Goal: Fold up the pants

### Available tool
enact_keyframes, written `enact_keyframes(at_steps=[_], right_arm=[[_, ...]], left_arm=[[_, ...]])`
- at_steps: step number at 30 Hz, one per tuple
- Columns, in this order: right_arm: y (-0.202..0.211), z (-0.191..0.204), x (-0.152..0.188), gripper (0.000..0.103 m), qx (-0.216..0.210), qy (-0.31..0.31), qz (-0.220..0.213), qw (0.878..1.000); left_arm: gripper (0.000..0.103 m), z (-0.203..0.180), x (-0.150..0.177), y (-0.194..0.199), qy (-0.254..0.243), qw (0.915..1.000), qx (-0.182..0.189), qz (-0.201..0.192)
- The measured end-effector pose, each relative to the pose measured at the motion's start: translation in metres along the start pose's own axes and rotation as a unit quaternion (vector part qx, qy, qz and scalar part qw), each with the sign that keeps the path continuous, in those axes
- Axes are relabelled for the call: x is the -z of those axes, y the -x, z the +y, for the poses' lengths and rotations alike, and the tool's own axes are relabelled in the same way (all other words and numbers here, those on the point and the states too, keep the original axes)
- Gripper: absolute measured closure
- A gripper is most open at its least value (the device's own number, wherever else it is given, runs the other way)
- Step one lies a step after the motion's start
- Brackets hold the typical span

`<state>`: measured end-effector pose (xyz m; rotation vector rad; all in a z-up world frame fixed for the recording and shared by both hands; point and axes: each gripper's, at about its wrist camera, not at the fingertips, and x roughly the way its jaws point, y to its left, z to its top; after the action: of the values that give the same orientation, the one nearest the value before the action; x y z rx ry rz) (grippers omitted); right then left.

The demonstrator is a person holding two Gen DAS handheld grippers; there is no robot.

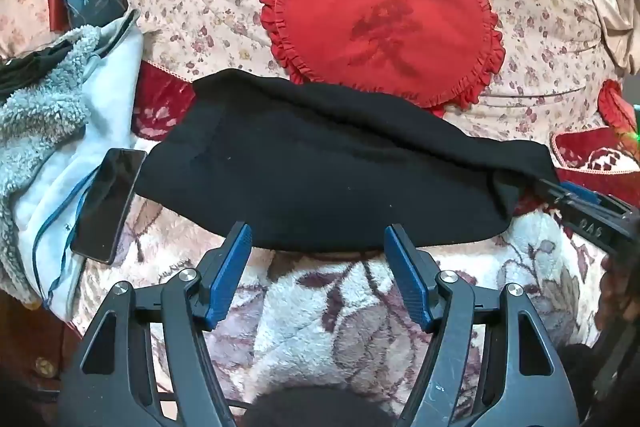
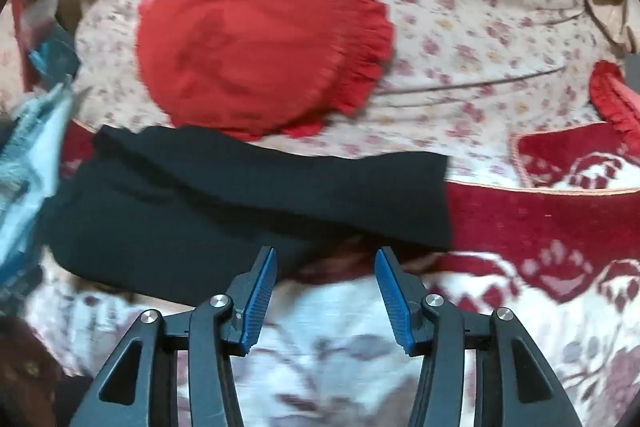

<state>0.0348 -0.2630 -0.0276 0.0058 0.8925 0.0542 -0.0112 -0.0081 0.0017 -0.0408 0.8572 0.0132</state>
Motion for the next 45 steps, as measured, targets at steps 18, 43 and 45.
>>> enact_keyframes(at_steps=[18,43,45], right_arm=[[-0.001,0.047,0.014,0.054,-0.014,0.022,0.009,1.0],[-0.006,0.048,0.014,0.054,-0.014,0.026,0.016,0.999],[-0.007,0.049,0.014,0.054,-0.015,0.027,0.017,0.999]], left_arm=[[0.034,-0.005,-0.001,0.0,0.003,1.0,0.003,0.008],[0.034,0.0,-0.003,-0.011,0.027,0.999,0.02,0.031],[0.034,0.002,-0.002,-0.013,0.028,0.9989,0.019,0.033]])
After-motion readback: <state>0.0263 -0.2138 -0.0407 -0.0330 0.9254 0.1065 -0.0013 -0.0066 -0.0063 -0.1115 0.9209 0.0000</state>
